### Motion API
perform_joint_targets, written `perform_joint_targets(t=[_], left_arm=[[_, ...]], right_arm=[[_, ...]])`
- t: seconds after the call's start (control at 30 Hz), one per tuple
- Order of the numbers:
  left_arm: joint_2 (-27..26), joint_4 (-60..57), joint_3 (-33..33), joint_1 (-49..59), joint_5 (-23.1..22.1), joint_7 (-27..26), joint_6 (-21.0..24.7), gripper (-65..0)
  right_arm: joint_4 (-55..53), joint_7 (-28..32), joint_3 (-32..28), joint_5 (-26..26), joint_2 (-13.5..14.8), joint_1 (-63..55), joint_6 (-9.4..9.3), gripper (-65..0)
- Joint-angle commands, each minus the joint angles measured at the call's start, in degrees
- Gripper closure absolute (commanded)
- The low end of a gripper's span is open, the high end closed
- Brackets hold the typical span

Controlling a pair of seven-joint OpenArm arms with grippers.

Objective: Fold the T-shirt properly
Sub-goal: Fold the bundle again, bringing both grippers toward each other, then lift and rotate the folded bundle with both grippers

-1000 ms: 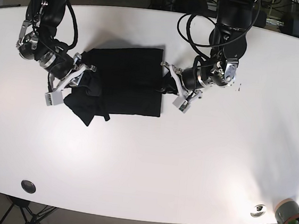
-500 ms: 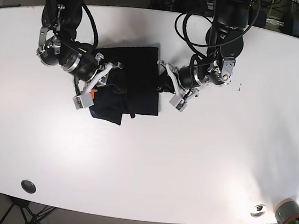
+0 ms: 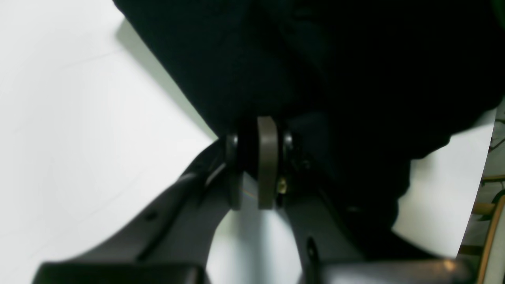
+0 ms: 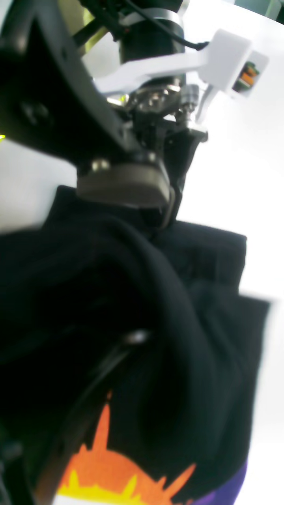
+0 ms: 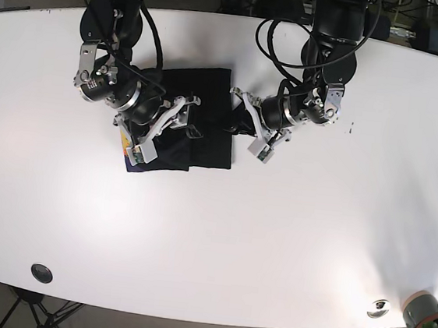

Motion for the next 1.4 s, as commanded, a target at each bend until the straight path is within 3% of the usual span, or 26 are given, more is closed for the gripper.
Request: perform_joint_targets(t=[0.0, 0.37, 0.57, 0.87, 0.97, 1.13, 1.2, 1.37], left_arm=[[0.0, -0.2, 0.0, -0.3, 0.7, 0.9, 0.1, -5.0], [-0.2, -2.0, -0.2, -1.7, 0.6, 0.9, 0.0, -5.0], [-0.2, -0.9, -0.3, -1.8, 0.4, 0.9, -0.3, -5.0], [-1.6, 11.0, -0.4, -0.3, 0.5, 1.0, -0.3, -4.9], [-3.5, 16.5, -0.2, 0.4, 0.5, 1.0, -0.3, -4.9], [-4.2, 23.4, 2.1, 1.2, 0.9, 1.3, -0.3, -4.9], [-5.0, 24.8, 4.8, 1.9, 0.9, 1.3, -0.3, -4.9], [-5.8, 24.6, 13.4, 1.7, 0.9, 0.9, 0.1, -4.9]], right_arm=[[1.2, 1.1, -1.7, -0.8, -0.4, 1.4, 0.31, -40.1], [7.4, 1.1, -2.7, -0.8, 1.7, -0.8, 0.66, -40.1], [7.4, 1.2, 1.7, -0.8, 1.5, -2.3, 0.75, -40.1], [7.2, 1.2, 7.3, -0.8, 1.5, -1.9, 0.75, -39.8], [6.7, 1.2, 8.9, -1.0, 1.6, 0.2, 0.75, -34.7], [1.1, 1.2, 10.6, -1.3, 1.9, 5.0, 0.75, -16.2], [-2.3, 1.2, 10.3, -1.3, 3.4, 7.2, 0.75, -10.8], [-11.1, 2.2, 9.9, -1.3, 4.6, 12.8, 0.75, -7.3]])
